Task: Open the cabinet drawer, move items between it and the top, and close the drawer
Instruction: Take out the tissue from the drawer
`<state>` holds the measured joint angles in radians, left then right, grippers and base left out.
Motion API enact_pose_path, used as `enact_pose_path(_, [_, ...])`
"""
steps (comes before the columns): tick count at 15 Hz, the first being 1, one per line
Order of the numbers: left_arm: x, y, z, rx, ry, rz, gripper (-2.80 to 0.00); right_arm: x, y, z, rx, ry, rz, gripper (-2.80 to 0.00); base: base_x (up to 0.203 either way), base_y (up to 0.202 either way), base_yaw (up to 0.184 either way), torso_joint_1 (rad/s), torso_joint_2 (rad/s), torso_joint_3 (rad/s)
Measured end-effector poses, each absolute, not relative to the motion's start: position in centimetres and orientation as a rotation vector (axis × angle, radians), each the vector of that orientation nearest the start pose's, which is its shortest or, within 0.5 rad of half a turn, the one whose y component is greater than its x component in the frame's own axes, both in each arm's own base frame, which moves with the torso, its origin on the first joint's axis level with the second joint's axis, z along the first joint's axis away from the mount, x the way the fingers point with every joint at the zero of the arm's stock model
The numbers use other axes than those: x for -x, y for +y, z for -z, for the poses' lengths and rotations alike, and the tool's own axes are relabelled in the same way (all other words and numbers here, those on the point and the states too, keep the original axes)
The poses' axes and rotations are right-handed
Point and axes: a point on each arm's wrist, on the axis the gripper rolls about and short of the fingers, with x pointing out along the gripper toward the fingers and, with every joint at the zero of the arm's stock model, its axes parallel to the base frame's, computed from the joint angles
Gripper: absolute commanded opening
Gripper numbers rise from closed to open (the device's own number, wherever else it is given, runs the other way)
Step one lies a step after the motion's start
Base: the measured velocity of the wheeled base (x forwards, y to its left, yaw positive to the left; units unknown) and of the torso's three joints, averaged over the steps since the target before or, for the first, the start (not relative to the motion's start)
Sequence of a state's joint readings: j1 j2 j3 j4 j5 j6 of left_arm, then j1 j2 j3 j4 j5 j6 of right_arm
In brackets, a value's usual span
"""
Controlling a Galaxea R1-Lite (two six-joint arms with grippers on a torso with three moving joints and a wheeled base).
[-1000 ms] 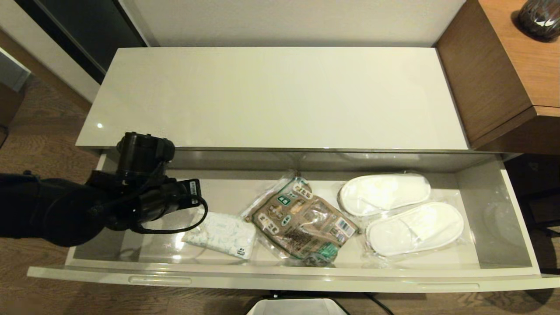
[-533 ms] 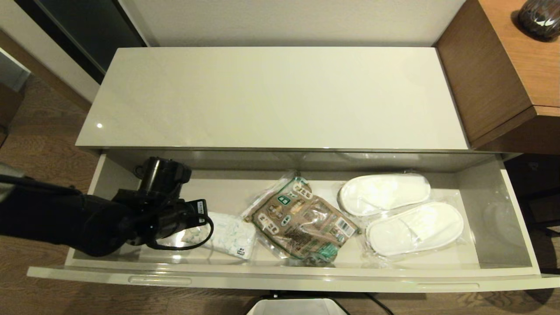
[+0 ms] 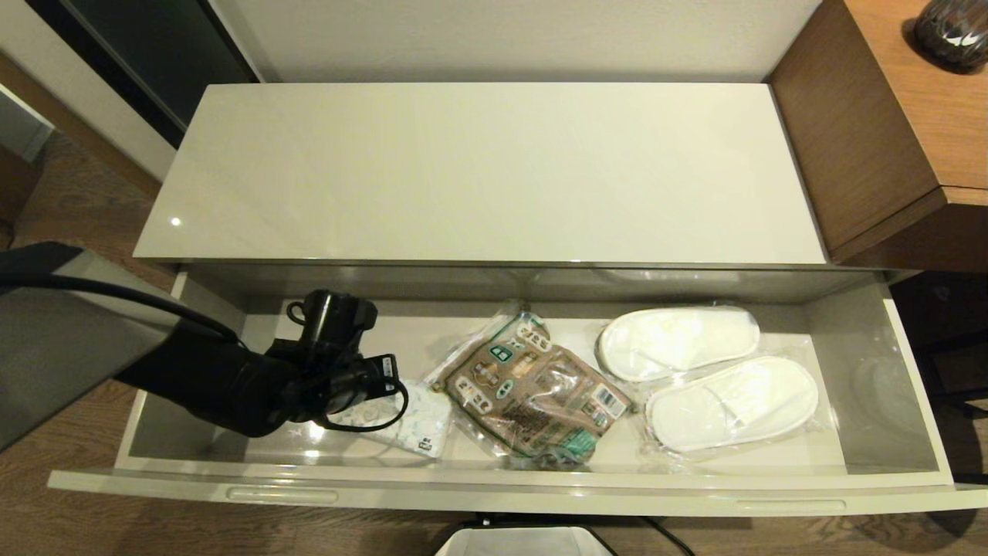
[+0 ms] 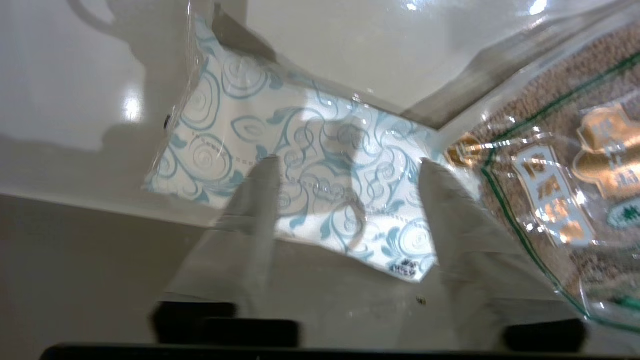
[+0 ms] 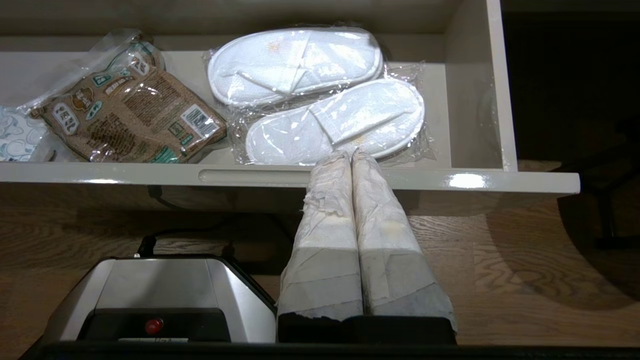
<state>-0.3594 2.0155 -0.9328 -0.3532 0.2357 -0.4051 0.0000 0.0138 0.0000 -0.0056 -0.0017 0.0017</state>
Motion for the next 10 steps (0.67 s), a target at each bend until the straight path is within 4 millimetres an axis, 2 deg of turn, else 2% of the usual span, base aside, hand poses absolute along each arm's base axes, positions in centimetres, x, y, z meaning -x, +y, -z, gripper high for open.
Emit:
enact_pose_path(6, [-34.1,-12.1,-6.8,0.16,0.714,-0.034,0.0,2.2,0.0,-7.6,-0.002,0.008,0.001,-2.8,0.0,0.0,0.0,0.0,0.0,0.0])
enact_pose_path(10, [-34.4,-12.2,-6.6,0.179,0.701,-0.028,0.0,2.2,0.0,-7.6,-0.002,0.008,0.002,-2.8,0.0,0.0,0.0,0.0,0.0,0.0])
